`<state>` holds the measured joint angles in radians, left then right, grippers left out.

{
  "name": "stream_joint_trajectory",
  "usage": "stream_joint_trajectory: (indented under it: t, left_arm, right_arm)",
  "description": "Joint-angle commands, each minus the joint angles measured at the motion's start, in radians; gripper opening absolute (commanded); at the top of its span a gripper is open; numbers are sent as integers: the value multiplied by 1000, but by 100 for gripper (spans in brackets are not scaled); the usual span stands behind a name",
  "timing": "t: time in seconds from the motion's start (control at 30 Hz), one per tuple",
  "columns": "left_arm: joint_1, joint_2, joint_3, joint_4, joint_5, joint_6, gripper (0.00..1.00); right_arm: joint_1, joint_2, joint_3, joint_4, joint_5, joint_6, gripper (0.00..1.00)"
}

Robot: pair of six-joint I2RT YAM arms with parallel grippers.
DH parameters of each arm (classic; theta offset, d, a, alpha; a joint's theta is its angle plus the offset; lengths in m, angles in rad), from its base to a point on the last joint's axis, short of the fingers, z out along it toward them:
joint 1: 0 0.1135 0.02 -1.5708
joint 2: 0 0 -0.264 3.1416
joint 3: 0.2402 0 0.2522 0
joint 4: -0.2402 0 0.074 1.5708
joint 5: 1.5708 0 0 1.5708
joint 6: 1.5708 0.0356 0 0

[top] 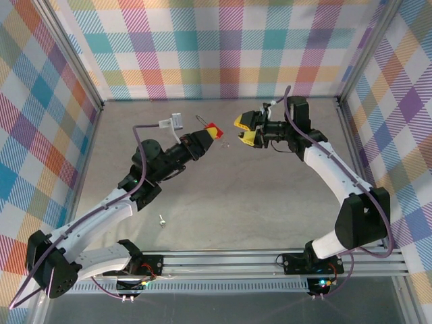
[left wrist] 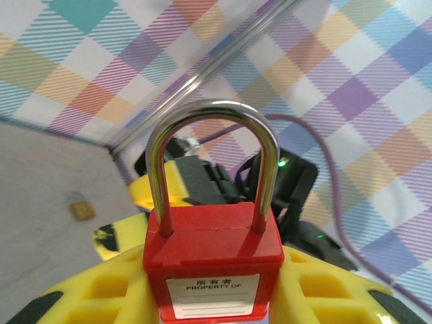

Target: Unlock with the key

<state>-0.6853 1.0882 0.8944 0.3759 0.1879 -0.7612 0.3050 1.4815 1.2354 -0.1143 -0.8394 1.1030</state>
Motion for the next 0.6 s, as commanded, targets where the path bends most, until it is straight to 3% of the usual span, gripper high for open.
stream_joint_trajectory:
  t: [0.0,0.33,0.57]
  left_arm:
    - [-3,-24,62,-223,-42,111,0]
    - [-15,-17,220,-710,-174,378,0]
    - [-49,-6,263,-836,-240,509,0]
  right_arm:
    - [-12,-38,52,-192,31,-155,67]
    - [-35,-118,119,-449,147,-392,88]
    - [-38,-113,215,-550,193,-522,91]
